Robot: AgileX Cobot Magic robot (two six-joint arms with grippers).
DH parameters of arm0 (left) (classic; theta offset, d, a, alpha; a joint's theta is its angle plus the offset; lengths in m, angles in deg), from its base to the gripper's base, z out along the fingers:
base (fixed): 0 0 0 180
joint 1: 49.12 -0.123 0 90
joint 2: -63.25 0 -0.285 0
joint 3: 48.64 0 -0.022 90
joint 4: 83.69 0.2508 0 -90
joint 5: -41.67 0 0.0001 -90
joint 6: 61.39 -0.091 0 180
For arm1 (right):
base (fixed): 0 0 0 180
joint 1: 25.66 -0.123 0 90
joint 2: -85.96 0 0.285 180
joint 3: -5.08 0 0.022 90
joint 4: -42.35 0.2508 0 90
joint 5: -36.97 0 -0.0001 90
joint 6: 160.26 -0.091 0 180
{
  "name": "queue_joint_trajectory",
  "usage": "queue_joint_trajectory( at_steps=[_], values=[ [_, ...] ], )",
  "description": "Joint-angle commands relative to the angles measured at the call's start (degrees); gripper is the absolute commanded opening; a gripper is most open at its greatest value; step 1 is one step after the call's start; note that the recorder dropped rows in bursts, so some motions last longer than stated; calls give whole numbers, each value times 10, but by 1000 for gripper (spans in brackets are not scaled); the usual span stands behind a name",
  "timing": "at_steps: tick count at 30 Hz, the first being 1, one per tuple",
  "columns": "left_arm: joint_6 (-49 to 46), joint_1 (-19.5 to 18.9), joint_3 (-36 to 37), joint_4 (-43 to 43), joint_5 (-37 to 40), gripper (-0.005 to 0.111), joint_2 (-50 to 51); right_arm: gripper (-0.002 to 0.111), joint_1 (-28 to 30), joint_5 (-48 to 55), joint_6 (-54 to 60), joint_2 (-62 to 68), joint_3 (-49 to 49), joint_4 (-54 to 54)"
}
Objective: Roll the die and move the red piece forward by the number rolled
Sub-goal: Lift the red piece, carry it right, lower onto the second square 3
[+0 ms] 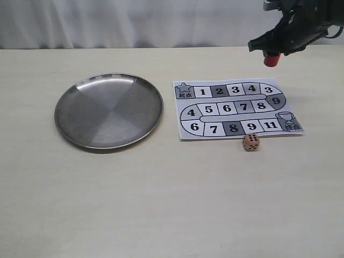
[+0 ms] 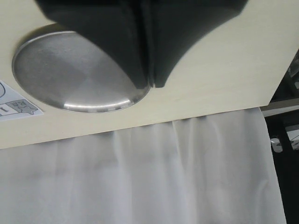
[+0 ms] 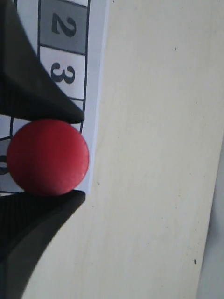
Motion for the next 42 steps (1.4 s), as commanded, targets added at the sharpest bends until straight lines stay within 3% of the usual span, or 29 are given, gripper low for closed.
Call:
queue_joint_trajectory(
  at_steps=[1, 10, 26, 42],
  values=[
    [1, 1, 1, 0, -5, 0, -1, 5, 11, -17, -7, 34, 0, -5],
    [1, 1, 1, 0, -5, 0, -1, 5, 15, -23, -7, 113, 0, -5],
    [1, 1, 1, 0, -5, 0, -1, 5, 16, -11, -9, 112, 0, -4],
    [1, 1, 1, 0, -5, 0, -1, 5, 20, 42, -9, -71, 0, -24]
  ],
)
